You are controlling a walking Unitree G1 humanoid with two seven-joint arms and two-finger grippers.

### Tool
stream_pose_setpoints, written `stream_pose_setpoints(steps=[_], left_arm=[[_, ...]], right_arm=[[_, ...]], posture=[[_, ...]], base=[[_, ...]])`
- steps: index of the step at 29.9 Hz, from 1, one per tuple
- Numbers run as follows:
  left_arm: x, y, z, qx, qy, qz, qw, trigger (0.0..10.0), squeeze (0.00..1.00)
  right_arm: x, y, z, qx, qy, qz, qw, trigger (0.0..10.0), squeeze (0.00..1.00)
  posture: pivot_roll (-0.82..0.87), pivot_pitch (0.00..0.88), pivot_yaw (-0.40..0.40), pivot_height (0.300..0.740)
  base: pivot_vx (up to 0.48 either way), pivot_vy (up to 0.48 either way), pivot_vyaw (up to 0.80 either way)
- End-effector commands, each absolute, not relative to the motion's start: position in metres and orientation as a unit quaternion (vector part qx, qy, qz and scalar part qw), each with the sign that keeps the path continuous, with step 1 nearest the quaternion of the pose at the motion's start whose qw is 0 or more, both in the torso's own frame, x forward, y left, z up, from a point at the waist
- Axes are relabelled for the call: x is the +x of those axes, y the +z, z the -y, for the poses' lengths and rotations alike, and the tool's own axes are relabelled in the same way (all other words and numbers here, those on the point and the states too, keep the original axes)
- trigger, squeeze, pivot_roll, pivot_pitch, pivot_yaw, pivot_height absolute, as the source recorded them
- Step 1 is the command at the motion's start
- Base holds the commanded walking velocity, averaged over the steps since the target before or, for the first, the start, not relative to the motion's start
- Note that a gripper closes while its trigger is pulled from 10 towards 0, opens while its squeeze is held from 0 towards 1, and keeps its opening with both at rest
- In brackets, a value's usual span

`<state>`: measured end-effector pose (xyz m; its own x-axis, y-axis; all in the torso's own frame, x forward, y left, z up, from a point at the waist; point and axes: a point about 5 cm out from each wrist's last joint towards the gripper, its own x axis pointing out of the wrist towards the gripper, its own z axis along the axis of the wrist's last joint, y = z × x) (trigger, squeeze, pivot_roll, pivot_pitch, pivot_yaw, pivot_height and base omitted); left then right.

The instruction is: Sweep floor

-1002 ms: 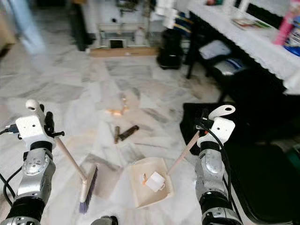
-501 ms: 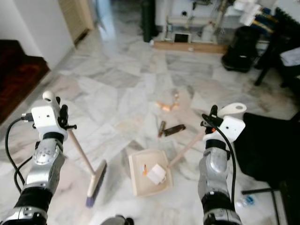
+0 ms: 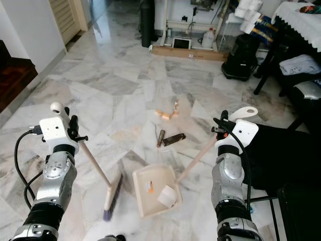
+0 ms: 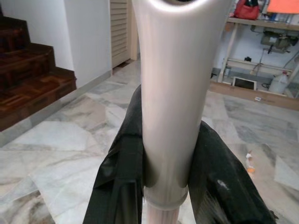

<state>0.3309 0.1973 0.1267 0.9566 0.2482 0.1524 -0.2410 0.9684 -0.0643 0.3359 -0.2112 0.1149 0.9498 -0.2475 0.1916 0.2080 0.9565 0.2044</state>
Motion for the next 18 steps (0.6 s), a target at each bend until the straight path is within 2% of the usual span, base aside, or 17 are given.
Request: stream_pose_setpoints(steps=[1, 3, 18], left_arm=[[0.3375, 0.1431, -0.1988, -0.019, 0.126, 0.110, 0.986, 10.0, 0.00], [0.3382, 0.1452, -0.1979, -0.021, 0.125, 0.113, 0.985, 10.0, 0.00], [0.3341, 0.1390, -0.1934, -0.023, 0.115, 0.105, 0.988, 10.0, 0.00]], right_arm=[[0.3374, 0.1174, 0.2114, 0.101, -0.120, 0.113, 0.981, 10.0, 0.00], [0.3372, 0.1168, 0.2104, 0.102, -0.118, 0.112, 0.981, 10.0, 0.00], [0.3340, 0.1138, 0.2055, 0.102, -0.111, 0.111, 0.982, 10.0, 0.00]], posture=[[0.05, 0.035, -0.066, 0.740], [0.05, 0.033, -0.071, 0.740], [0.04, 0.024, -0.057, 0.740]], base=[[0.000, 0.000, 0.00], [0.000, 0.000, 0.00], [0.000, 0.370, 0.00]])
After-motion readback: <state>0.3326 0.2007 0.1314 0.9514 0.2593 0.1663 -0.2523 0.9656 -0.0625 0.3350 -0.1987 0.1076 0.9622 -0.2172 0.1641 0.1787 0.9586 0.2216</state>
